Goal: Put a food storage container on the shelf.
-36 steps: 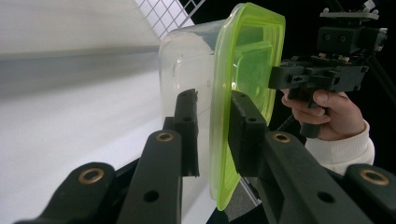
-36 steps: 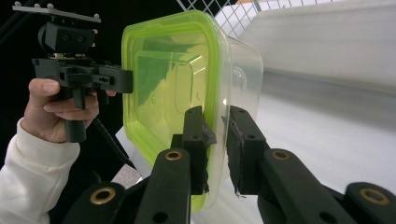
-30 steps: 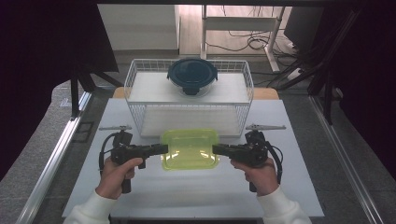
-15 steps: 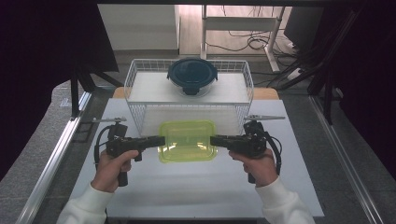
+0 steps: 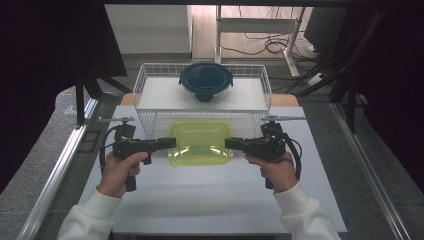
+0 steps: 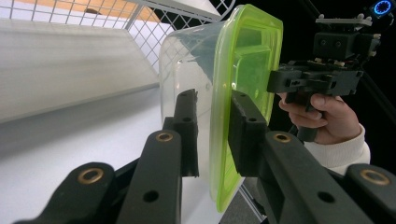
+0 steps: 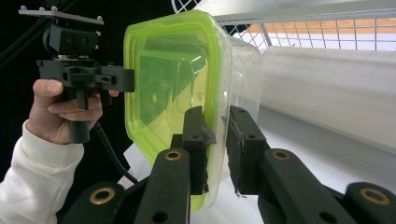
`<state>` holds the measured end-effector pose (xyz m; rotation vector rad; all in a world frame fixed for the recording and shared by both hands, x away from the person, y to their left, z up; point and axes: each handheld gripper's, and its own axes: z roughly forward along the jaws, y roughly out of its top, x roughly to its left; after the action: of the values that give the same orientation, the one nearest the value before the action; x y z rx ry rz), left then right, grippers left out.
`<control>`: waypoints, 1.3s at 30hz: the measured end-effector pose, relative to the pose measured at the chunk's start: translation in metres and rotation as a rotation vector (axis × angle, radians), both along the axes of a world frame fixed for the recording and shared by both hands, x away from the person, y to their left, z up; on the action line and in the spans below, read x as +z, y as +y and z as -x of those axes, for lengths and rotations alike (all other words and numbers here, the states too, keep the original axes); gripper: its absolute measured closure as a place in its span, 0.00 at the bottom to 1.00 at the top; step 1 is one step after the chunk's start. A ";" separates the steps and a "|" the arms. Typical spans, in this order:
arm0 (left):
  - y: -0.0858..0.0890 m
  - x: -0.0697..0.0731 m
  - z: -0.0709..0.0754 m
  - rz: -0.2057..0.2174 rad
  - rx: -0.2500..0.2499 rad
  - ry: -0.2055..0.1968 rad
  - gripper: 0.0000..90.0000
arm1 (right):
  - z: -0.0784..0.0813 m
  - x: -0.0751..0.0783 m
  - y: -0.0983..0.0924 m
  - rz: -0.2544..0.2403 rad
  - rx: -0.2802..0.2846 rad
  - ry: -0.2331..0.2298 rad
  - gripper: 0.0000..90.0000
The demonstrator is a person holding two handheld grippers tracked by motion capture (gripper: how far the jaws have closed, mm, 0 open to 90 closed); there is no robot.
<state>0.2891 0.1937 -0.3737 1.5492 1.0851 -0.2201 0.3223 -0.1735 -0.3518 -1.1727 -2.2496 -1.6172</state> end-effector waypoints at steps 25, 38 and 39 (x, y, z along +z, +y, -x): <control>-0.001 0.046 -0.016 -0.039 0.007 -0.077 0.83 | -0.022 0.028 0.001 -0.021 -0.023 -0.018 0.87; 0.006 0.074 -0.030 -0.037 0.027 -0.106 0.83 | -0.039 0.055 0.009 -0.035 -0.019 -0.046 0.87; 0.006 0.075 -0.030 -0.036 0.029 -0.106 0.83 | -0.041 0.056 0.009 -0.035 -0.020 -0.048 0.87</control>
<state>0.3195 0.1999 -0.2991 1.5588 1.0322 -0.0979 0.3631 -0.1644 -0.2954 -1.1639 -2.2359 -1.7026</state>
